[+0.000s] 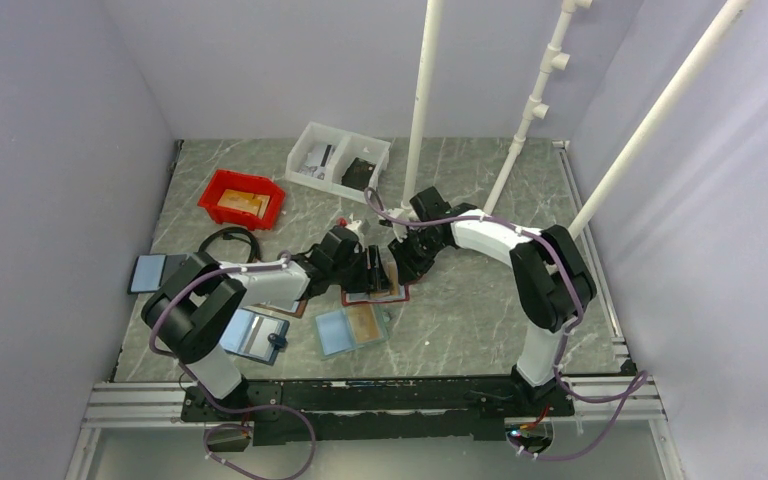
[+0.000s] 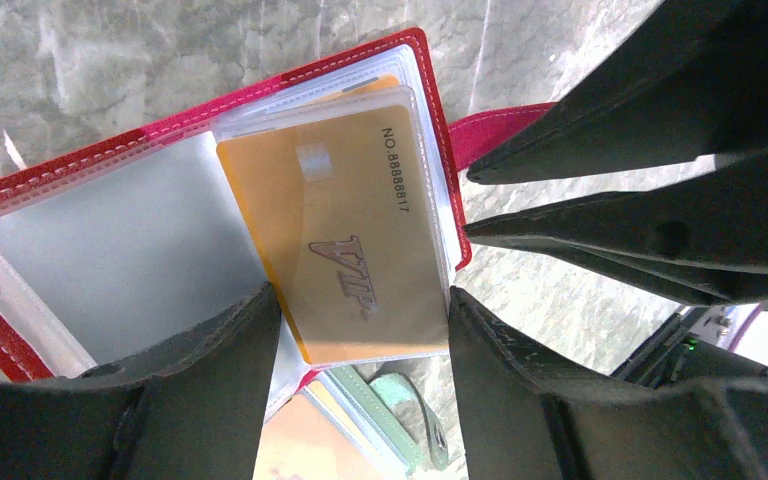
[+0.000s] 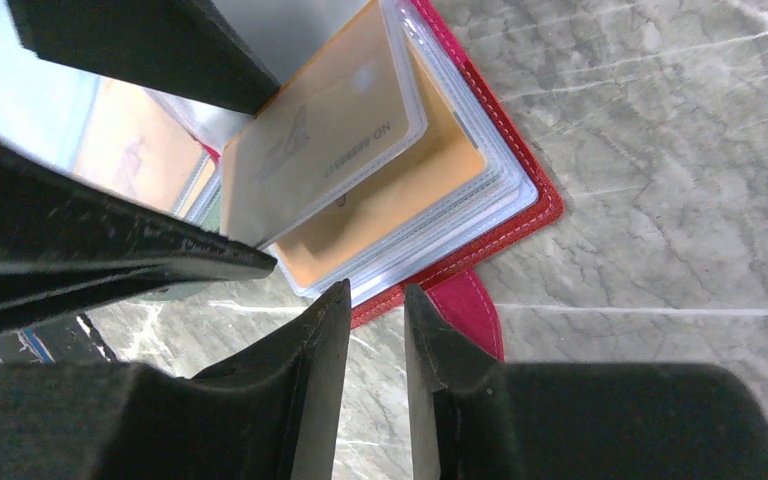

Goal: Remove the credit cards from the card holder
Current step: Remove the credit card from the card holder.

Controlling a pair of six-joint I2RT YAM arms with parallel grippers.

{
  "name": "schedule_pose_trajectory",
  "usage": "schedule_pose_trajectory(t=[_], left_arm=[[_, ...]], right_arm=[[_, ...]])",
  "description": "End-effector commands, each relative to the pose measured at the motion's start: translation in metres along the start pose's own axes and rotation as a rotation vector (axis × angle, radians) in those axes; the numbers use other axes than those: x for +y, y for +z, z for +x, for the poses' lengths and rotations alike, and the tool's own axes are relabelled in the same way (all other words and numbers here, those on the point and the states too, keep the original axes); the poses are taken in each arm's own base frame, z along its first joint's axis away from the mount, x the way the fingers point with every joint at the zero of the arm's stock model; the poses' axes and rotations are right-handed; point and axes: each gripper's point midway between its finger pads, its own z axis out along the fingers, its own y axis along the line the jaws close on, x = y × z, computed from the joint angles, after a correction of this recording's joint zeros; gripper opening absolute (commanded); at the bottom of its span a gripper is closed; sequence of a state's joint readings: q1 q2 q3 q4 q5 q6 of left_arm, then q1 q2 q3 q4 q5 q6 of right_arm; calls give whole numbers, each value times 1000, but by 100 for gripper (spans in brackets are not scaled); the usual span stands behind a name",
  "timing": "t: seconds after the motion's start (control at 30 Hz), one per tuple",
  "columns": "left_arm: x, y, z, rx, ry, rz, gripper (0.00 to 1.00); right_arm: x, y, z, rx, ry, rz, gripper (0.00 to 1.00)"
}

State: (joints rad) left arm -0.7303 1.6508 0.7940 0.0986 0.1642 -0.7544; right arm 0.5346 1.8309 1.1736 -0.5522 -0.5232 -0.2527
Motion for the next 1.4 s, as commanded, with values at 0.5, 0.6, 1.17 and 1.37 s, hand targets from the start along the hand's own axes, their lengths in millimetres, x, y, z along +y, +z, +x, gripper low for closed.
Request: schedule_pose_trajectory(t=[0.5, 0.6, 1.17, 1.37], left_arm=[[-15, -5, 2, 4, -66, 199, 55], [-12, -4, 6, 12, -71, 198, 55], [-16, -3, 10, 27, -77, 231, 55], [-19, -3, 9, 24, -80, 246, 56]], right_arm=[[38, -31, -46, -166, 36, -182, 43], [29, -40, -57, -223, 61, -143, 44], [19, -19, -62, -220, 136, -105, 52], [17, -8, -56, -193, 165, -118, 47]])
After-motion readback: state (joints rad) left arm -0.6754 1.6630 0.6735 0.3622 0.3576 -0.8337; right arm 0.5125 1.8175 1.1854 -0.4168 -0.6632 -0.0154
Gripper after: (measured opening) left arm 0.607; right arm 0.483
